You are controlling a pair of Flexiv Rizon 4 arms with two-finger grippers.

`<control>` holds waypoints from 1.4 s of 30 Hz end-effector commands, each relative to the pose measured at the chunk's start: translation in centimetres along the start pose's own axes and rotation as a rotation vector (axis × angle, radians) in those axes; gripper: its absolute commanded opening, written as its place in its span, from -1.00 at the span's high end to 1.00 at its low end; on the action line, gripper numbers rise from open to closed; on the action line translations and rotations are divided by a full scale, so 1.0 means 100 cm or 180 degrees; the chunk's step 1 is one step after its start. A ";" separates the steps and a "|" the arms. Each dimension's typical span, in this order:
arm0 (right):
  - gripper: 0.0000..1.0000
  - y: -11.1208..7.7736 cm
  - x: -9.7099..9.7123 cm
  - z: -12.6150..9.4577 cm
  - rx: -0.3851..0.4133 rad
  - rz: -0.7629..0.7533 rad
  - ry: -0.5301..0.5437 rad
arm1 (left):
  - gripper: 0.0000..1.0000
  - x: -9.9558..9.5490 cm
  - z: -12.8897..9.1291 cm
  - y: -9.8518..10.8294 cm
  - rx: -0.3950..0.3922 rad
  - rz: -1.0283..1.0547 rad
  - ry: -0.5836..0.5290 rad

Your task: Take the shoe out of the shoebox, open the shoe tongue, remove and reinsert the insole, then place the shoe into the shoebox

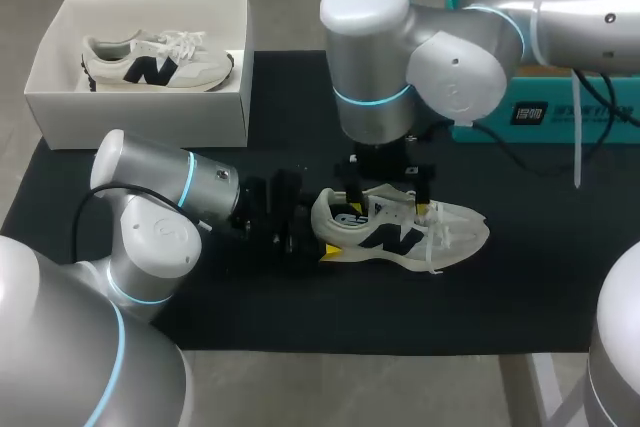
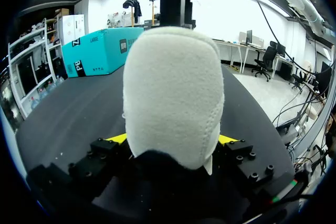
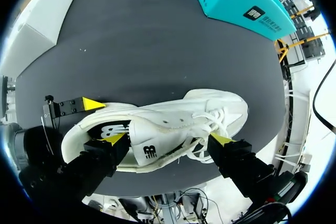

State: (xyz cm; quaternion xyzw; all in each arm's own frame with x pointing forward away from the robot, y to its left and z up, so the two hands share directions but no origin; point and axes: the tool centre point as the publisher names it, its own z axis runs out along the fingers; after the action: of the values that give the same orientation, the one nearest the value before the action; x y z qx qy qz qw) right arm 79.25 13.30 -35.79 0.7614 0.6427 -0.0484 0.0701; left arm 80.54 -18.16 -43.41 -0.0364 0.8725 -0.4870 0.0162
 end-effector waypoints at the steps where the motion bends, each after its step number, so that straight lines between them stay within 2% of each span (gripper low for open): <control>1: -0.76 0.001 0.005 -0.001 -0.0020 0.0025 -0.0157 | 1.00 0.002 0.001 0.000 -0.0013 -0.0002 -0.0008; 3: -0.63 0.002 0.000 -0.003 -0.0031 0.0074 -0.0192 | 1.00 0.002 0.001 0.000 -0.0013 -0.0002 -0.0008; 5: -0.67 0.003 -0.006 -0.005 -0.0042 0.0114 -0.0252 | 1.00 0.002 0.001 0.000 -0.0013 -0.0002 -0.0008; 7: -0.80 0.005 -0.014 -0.006 -0.0043 0.0166 -0.0322 | 1.00 0.002 0.001 0.000 -0.0013 -0.0002 -0.0008; 11: -0.79 0.005 -0.023 -0.011 -0.0057 0.0231 -0.0365 | 1.00 0.002 0.001 0.000 -0.0013 -0.0002 -0.0008; 14: -0.46 0.006 -0.026 -0.017 -0.0095 0.0275 -0.0361 | 1.00 0.002 0.001 0.000 -0.0013 -0.0002 -0.0008; 16: 0.11 0.006 -0.026 -0.019 -0.0106 0.0292 -0.0343 | 1.00 0.002 0.001 0.000 -0.0013 -0.0002 -0.0008; 19: 0.44 0.008 -0.027 -0.019 -0.0086 0.0307 -0.0277 | 1.00 0.002 0.001 0.000 -0.0013 -0.0002 -0.0008; 21: 0.75 0.008 -0.027 -0.018 -0.0036 0.0338 -0.0180 | 1.00 0.002 0.001 0.000 -0.0013 -0.0002 -0.0008; 31: 1.00 0.010 -0.038 -0.019 0.0046 0.0446 -0.0073 | 1.00 0.002 0.001 0.000 -0.0013 -0.0002 -0.0008; 42: 1.00 0.013 -0.066 -0.026 -0.0040 0.0731 -0.0168 | 1.00 0.002 0.001 0.000 -0.0013 -0.0002 -0.0008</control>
State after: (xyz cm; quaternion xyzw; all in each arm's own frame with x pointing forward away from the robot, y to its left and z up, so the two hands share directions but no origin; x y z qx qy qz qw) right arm 79.87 8.06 -32.60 0.8261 0.5512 -0.0644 0.0976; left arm 80.54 -18.18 -43.40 -0.0364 0.8725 -0.4870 0.0162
